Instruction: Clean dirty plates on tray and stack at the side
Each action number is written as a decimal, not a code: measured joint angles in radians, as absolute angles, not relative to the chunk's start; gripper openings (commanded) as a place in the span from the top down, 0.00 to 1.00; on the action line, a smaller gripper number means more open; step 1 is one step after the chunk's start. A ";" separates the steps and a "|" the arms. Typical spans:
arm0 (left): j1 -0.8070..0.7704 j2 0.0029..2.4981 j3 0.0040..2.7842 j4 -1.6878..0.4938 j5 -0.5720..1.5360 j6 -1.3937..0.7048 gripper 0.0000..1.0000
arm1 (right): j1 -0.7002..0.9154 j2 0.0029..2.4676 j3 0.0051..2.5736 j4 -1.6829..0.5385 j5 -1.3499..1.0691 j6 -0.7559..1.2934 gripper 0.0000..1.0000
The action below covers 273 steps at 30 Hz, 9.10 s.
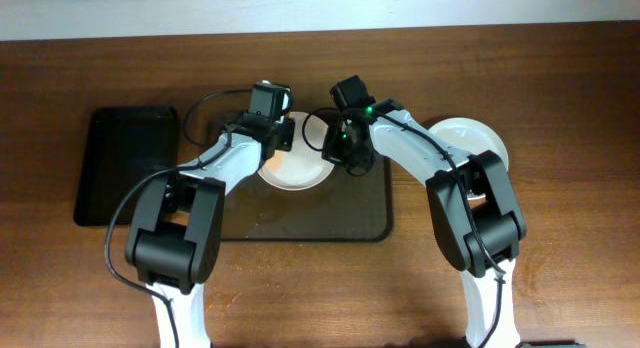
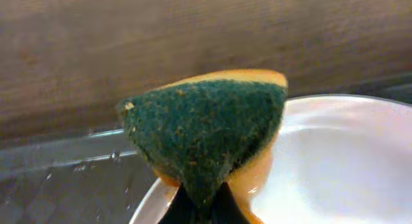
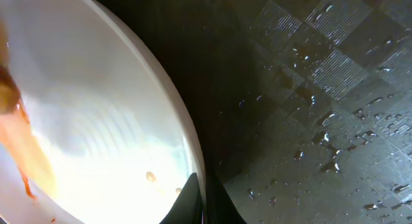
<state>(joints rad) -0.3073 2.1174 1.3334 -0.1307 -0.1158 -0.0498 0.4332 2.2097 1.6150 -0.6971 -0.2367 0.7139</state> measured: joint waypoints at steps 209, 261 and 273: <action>-0.301 2.358 1.872 -0.949 -0.471 -0.390 0.99 | 0.480 2.203 1.620 -0.748 -0.192 0.617 0.85; -0.086 2.384 2.030 -1.240 0.271 0.011 0.99 | 0.424 2.260 1.660 -0.626 -0.320 0.656 0.96; -0.088 2.391 2.435 -1.411 0.226 -0.070 0.99 | 0.421 2.167 1.687 -0.869 -0.101 0.461 0.96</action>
